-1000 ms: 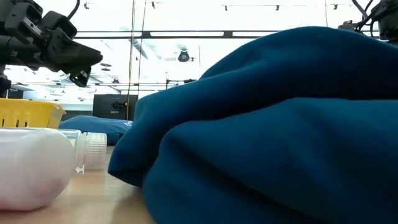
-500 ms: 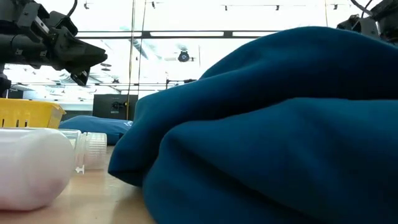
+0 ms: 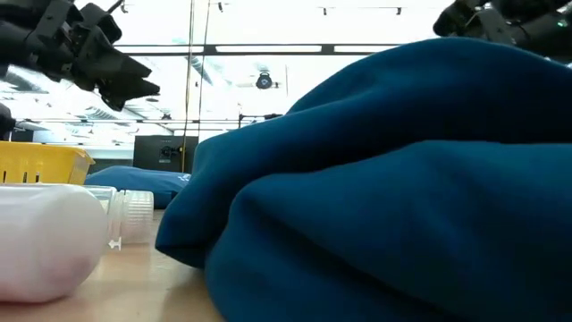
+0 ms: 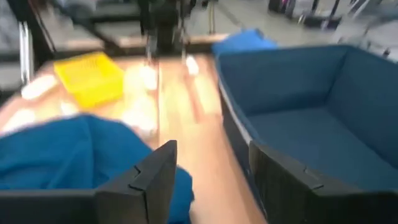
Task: Pick & Place Medicine items
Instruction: Put the top left white rolled gauze into the yellow bin
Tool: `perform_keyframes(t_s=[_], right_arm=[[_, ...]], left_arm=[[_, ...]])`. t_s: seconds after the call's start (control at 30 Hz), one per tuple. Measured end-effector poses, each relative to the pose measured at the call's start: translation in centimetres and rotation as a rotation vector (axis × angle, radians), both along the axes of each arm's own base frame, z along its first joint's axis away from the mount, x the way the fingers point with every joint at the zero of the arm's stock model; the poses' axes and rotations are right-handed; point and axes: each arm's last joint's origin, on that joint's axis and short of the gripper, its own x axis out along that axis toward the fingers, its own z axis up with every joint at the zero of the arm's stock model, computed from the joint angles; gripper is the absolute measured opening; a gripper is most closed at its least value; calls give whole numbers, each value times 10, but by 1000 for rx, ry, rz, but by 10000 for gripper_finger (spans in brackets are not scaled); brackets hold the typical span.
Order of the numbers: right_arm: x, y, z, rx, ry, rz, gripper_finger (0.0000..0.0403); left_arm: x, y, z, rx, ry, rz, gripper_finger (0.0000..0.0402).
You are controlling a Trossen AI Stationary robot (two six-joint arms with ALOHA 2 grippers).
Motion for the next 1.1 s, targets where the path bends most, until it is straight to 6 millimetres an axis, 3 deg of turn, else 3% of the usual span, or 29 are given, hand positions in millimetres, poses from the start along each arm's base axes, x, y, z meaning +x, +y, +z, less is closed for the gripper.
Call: perform_keyframes(t_s=[0.2,0.5,0.73,1.1], right_arm=[[18,7,2,-12,116,60,203],[18,12,-6,28,192,79,199],[17,13,-7,42,201,113,199],[17,14,-7,32,213,161,199]], left_arm=[[13,2,25,19,241,54,217],[42,3,44,-16,602,124,217],[59,4,30,23,884,169,217],[77,18,1,-3,1082,287,217]])
